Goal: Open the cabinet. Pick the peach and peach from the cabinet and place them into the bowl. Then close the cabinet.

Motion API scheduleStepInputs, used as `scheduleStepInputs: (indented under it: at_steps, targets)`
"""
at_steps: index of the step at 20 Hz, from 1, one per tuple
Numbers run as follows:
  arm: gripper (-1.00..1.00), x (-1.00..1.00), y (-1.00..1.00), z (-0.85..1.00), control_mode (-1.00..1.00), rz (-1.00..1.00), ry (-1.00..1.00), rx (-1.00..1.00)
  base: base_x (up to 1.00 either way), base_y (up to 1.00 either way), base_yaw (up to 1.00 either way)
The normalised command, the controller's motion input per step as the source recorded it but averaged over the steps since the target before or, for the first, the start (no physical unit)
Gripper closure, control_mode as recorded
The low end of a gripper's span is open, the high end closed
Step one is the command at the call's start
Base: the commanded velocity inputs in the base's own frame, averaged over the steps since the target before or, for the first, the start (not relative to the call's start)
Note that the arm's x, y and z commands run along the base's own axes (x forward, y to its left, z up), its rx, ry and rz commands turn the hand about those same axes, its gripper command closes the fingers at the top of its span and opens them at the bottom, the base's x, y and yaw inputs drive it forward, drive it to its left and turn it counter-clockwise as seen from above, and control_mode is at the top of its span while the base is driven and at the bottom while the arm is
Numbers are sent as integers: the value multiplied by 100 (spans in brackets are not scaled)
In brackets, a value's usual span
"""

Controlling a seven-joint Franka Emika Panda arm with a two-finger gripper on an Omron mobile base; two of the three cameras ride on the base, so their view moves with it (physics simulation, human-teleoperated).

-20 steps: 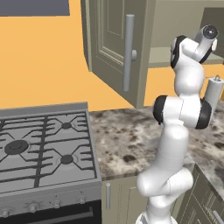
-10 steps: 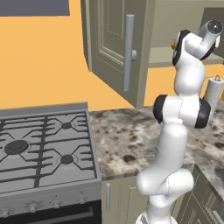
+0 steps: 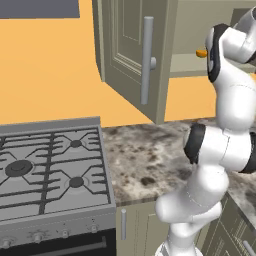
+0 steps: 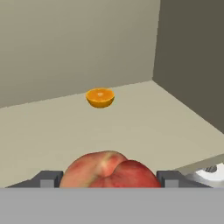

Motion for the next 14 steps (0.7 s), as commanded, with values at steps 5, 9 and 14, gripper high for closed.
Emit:
scheduleStepInputs:
  at_steps: [5, 9, 14]
  targets:
    - [100, -100, 100, -1, -100, 14, -7, -23, 0, 0, 0]
    - [100, -100, 100, -2, -100, 11, 3, -9, 0, 0, 0]
    - [100, -100, 88, -25, -100, 8, 21, -1, 0, 0, 0]
